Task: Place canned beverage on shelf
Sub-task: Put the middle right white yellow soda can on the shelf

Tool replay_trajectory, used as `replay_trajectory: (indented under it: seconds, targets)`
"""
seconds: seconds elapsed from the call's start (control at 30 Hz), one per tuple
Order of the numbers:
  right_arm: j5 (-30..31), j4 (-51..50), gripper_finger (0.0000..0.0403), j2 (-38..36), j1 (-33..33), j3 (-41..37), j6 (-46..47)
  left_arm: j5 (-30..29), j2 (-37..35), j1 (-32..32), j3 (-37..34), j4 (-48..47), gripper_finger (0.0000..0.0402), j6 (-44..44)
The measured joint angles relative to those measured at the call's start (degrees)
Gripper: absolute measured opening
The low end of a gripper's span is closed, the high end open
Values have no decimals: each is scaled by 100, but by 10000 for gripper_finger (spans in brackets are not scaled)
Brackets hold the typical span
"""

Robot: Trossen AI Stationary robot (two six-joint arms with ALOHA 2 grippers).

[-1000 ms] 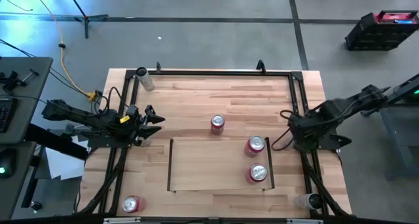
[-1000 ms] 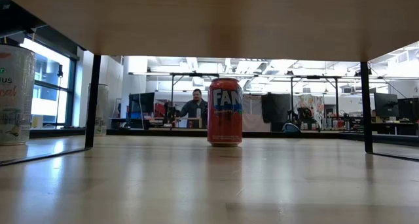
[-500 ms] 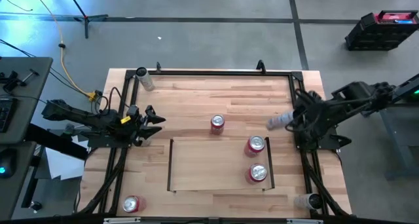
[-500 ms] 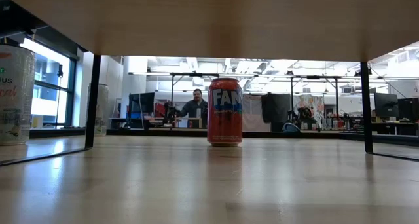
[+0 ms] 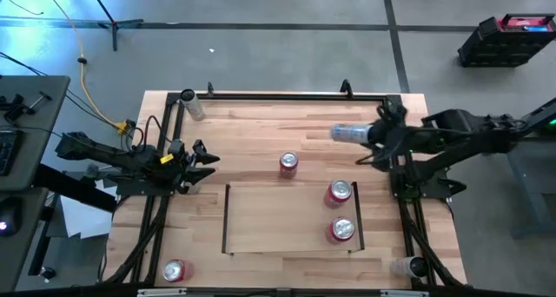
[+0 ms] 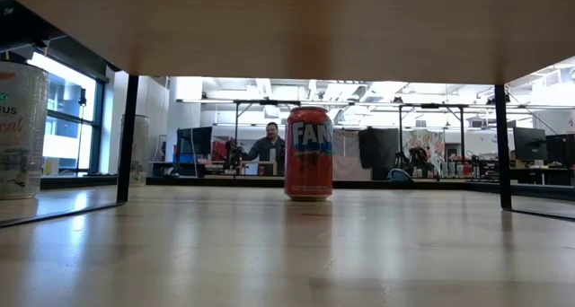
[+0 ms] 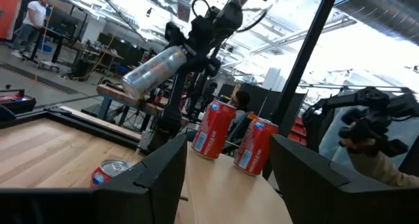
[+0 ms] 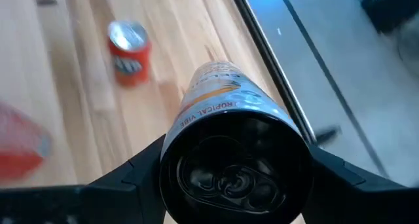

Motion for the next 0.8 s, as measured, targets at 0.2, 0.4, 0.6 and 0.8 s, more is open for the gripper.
replay_trajectory:
  seconds: [0.2, 0.4, 0.6, 0.8]
  targets:
    - [-194, 330, 241, 957, -639, 1197, -1129, 0, 0, -1, 0, -4, 209, 2]
    - [-1183, 338, 241, 1945, -1195, 2604, -2178, 0, 1, -2, 0, -4, 209, 1]
    - [-3026, -477, 241, 2983, -1629, 3874, -2719, 0, 0, 0, 0, -6, 209, 1]
    - [-3086, -1388, 241, 3940, -1790, 5064, -3427, 0, 1, 0, 0, -6, 209, 2]
